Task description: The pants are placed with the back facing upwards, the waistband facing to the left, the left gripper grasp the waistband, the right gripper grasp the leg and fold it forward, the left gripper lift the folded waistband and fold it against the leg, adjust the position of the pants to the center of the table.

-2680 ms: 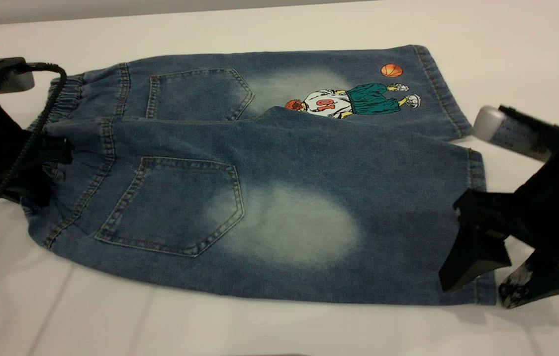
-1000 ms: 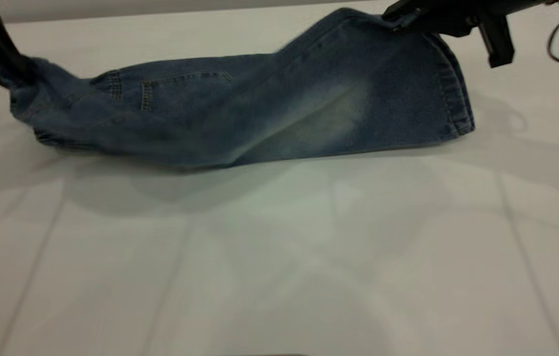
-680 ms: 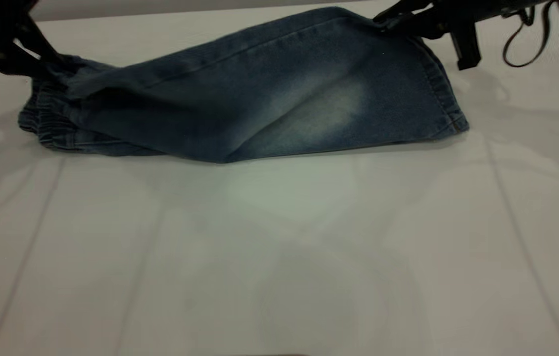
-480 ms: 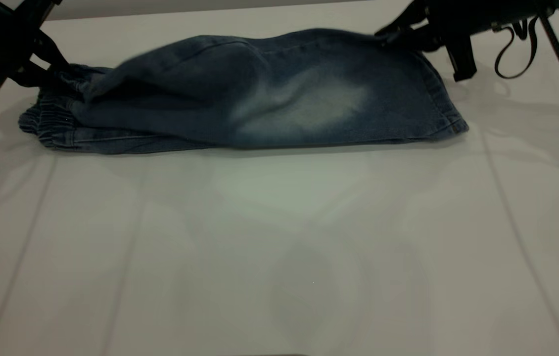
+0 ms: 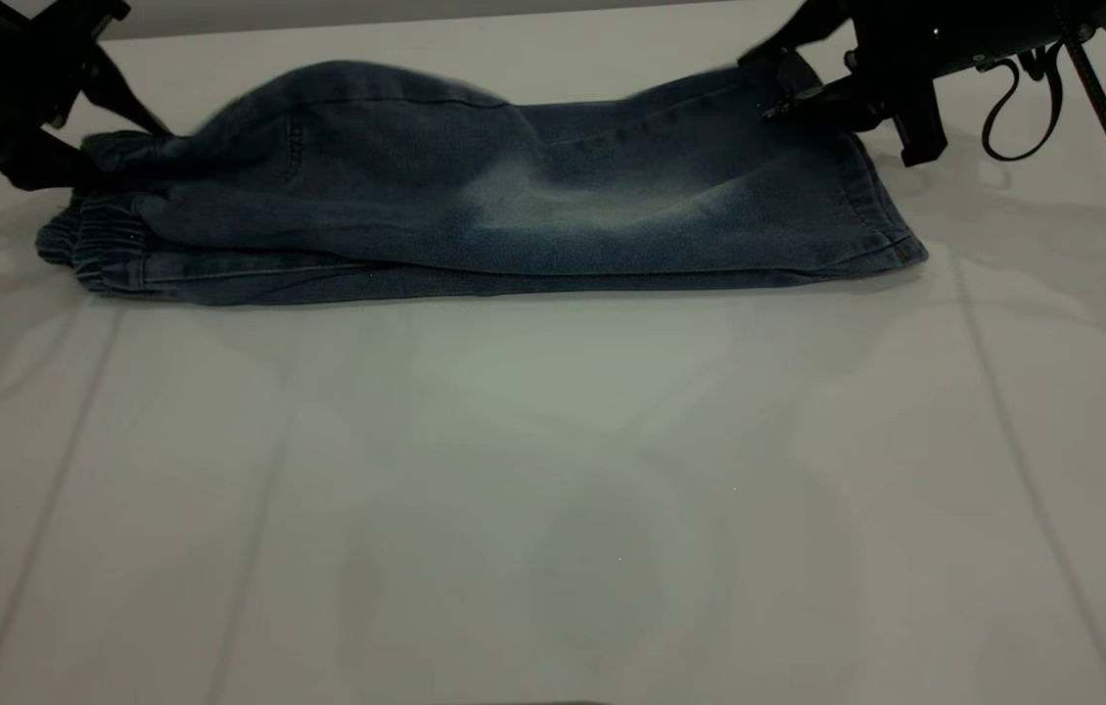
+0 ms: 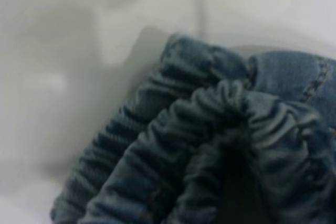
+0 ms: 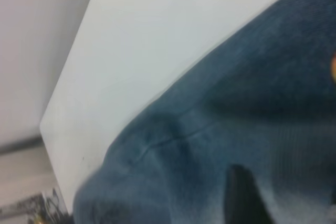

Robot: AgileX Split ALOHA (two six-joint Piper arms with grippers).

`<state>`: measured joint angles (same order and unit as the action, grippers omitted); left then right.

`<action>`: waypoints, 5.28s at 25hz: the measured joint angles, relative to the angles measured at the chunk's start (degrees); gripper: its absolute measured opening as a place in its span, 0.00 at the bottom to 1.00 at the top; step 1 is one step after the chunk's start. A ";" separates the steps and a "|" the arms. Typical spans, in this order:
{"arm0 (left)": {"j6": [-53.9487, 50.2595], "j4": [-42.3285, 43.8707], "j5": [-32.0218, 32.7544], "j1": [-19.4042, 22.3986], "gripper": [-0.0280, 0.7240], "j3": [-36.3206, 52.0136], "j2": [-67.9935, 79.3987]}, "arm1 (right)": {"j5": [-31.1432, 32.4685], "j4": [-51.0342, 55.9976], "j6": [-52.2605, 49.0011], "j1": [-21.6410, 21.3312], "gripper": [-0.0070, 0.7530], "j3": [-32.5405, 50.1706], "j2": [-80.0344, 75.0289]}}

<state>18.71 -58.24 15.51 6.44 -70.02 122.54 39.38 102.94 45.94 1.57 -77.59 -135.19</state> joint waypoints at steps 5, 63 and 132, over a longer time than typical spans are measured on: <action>10.79 0.10 0.86 0.00 0.81 -0.05 -2.18 | 4.33 -0.03 7.80 0.00 0.67 -0.05 1.33; 3.15 27.00 1.82 -5.57 0.16 -0.16 -10.89 | 3.32 -26.89 -10.87 20.26 0.66 -25.85 -11.71; 11.83 37.86 11.20 -27.90 0.81 -16.68 -23.33 | 26.66 -96.94 -49.70 22.03 0.63 -41.07 -7.75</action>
<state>30.54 -20.38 26.71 -21.46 -86.71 99.21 66.04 5.99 -3.77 23.60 -118.66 -142.94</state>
